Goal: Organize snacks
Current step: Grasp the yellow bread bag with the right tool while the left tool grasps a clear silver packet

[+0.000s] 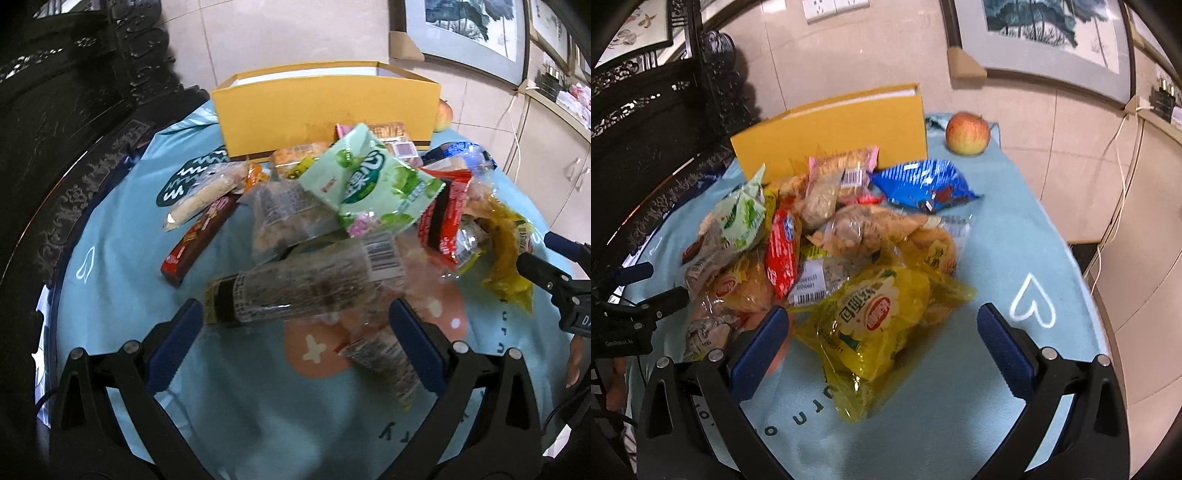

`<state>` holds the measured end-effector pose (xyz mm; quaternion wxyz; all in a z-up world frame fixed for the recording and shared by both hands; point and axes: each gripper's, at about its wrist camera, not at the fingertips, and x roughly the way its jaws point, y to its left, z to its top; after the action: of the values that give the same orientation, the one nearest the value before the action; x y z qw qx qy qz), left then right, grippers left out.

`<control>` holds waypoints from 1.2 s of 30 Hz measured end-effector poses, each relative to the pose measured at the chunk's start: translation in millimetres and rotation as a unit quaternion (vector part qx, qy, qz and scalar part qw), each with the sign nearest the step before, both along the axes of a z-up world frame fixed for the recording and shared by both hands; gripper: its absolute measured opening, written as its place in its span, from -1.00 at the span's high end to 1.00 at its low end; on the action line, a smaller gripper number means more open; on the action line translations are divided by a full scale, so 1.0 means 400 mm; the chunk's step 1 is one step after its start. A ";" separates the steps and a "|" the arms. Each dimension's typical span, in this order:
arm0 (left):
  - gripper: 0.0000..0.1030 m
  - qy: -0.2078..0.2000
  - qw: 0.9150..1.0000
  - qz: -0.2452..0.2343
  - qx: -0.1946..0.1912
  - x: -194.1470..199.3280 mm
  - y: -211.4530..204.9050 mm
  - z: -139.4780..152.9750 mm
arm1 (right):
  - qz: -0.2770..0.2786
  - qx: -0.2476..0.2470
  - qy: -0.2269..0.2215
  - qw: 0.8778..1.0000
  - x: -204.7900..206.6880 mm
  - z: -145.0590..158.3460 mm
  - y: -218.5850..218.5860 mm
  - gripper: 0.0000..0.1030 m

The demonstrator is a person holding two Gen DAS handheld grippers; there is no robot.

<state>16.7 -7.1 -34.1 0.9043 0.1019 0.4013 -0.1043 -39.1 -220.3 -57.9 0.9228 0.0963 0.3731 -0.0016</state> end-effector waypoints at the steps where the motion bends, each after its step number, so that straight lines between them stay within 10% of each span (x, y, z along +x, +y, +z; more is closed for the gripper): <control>1: -0.96 -0.001 1.000 0.003 -0.003 -0.002 0.005 -0.001 | -0.005 0.004 0.006 1.000 0.009 -0.004 0.000 -0.97; 5: -0.96 -0.011 1.000 0.011 -0.006 -0.007 0.023 0.001 | -0.024 0.027 0.045 0.998 0.050 -0.026 -0.003 -0.95; 11: -0.96 -0.037 0.999 0.020 -0.028 -0.014 0.055 0.014 | -0.027 0.016 0.073 0.997 0.096 -0.047 0.017 0.17; 18: -0.96 -0.010 0.996 -0.027 -0.080 0.008 0.076 0.015 | -0.008 0.065 0.048 0.997 0.045 -0.024 -0.028 0.22; 36: -0.96 0.056 0.993 -0.093 -0.044 -0.043 -0.110 -0.048 | 0.042 0.077 0.028 0.996 0.008 -0.018 -0.012 0.21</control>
<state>-0.3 -51.2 -53.3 0.8705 0.0933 0.4347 -0.2111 -36.0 -225.3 -65.0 0.9012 0.1517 0.4012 0.0631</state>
